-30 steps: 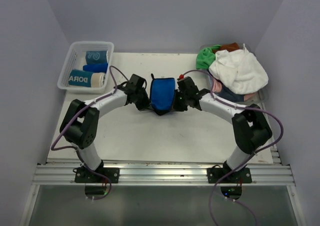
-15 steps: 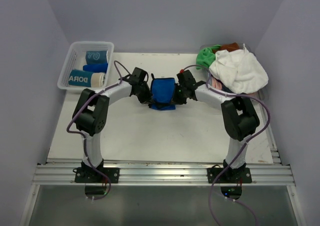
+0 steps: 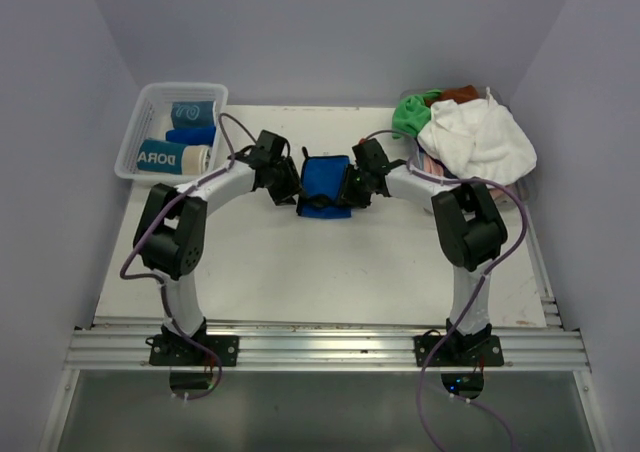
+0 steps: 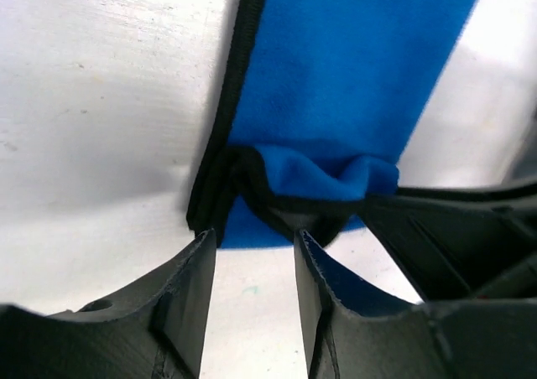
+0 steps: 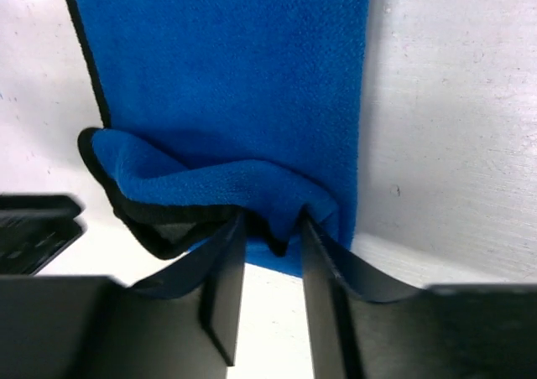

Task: Roll the towels
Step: Roll the towel

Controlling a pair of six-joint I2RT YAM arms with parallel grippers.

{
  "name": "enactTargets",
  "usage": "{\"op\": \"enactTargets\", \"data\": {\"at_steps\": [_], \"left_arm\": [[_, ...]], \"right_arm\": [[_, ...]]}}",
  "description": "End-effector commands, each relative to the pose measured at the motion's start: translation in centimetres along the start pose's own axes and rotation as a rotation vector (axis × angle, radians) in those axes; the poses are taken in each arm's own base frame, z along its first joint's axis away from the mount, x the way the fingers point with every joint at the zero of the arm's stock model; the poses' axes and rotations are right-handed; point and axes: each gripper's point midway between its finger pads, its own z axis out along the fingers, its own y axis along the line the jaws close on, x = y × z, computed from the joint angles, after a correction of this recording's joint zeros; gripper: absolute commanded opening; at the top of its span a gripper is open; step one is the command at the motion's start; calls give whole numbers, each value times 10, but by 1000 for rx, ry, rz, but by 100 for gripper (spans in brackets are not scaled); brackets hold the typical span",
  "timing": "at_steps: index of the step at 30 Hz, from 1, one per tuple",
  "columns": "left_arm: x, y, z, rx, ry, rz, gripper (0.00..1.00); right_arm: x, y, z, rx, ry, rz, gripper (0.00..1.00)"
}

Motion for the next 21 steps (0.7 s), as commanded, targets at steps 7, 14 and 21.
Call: {"op": "enactTargets", "data": {"at_steps": [7, 14, 21], "left_arm": [[35, -35, -25, 194, 55, 158, 26], [34, -31, -13, 166, 48, 165, 9], [12, -41, -1, 142, 12, 188, 7]], "right_arm": [[-39, 17, -53, -30, -193, -48, 40], [-37, 10, -76, -8, -231, -91, 29], [-25, 7, -65, -14, -175, -115, 27]]}}
